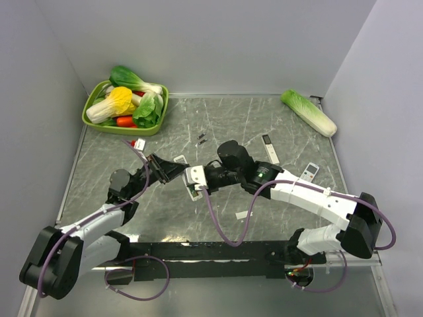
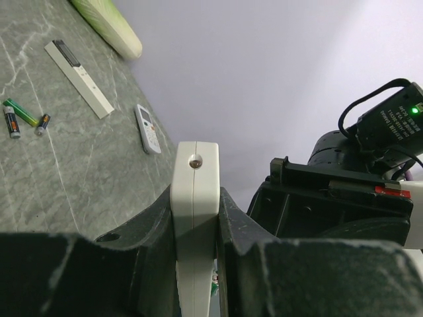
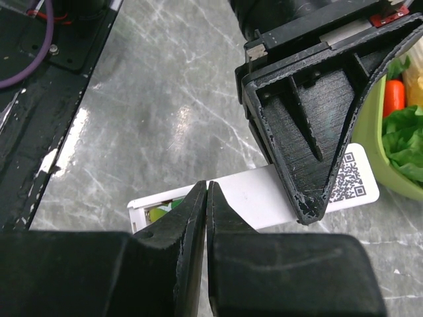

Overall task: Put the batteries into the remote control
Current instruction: Load the battery into the remote control.

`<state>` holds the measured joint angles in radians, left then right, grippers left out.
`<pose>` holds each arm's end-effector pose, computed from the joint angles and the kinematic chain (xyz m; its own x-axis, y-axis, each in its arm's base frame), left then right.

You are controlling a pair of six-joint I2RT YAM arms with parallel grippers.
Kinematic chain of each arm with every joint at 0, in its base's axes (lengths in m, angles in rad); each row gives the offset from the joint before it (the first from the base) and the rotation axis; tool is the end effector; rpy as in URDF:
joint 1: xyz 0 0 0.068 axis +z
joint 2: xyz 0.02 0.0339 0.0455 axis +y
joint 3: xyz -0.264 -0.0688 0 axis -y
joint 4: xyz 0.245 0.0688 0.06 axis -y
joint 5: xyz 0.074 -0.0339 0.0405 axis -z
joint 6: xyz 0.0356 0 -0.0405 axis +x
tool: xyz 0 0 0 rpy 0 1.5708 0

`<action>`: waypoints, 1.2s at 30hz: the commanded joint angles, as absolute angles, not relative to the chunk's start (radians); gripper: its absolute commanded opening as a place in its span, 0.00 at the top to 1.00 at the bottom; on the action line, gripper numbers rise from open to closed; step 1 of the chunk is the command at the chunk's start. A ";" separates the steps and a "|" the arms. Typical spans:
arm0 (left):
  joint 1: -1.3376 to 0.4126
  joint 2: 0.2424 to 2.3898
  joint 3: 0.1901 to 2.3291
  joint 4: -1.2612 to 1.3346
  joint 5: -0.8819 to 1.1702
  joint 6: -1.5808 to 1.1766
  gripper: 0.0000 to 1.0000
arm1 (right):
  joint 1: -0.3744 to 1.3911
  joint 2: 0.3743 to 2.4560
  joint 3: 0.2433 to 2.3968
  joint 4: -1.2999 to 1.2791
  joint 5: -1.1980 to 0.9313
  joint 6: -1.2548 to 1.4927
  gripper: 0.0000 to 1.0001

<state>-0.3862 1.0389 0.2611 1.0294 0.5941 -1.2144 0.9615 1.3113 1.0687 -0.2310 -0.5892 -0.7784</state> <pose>0.1805 -0.0949 0.2376 -0.6827 -0.5607 -0.4685 0.5002 0.1087 -0.8590 0.1536 0.2546 0.3208 0.4916 -0.3156 -0.8116 -0.8702 -0.2126 -0.4444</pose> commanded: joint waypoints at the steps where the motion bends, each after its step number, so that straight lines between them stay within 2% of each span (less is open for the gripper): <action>1: -0.394 0.953 0.285 1.272 0.558 -1.319 0.98 | 0.953 1.365 0.997 -0.310 -0.561 -0.759 0.92; 14: -0.394 0.939 0.189 1.526 0.434 -1.430 0.98 | 0.922 1.356 0.865 -0.149 -0.594 -0.664 0.92; 19: -0.394 0.936 0.186 1.542 0.437 -1.431 0.98 | 0.923 1.356 0.841 -0.109 -0.580 -0.638 0.85; 23: -0.394 0.905 0.193 1.458 0.451 -1.387 0.98 | 0.928 1.322 0.847 -0.084 -0.551 -0.618 0.79; 27: -0.394 0.851 0.186 1.248 0.436 -1.257 0.98 | 0.936 1.244 0.867 -0.057 -0.545 -0.569 0.64; 30: -0.394 0.813 0.172 1.139 0.410 -1.181 0.98 | 0.937 1.175 0.876 -0.023 -0.564 -0.526 0.59; 31: -0.394 0.807 0.167 1.120 0.408 -1.172 0.98 | 0.937 1.148 0.877 -0.017 -0.575 -0.517 0.58; 32: -0.394 0.805 0.166 1.111 0.405 -1.163 0.98 | 0.937 1.137 0.885 -0.014 -0.584 -0.508 0.52; 34: -0.394 0.814 0.158 1.106 0.399 -1.149 0.98 | 0.937 1.106 0.885 0.020 -0.595 -0.459 0.51; 36: -0.394 0.822 0.150 1.123 0.396 -1.147 0.98 | 0.937 1.089 0.874 0.052 -0.581 -0.381 0.44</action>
<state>-0.3901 0.8177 0.1455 1.0737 0.4126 -1.1851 0.9428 1.1427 0.8898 0.0078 -0.5957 -0.5129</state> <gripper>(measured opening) 0.276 0.512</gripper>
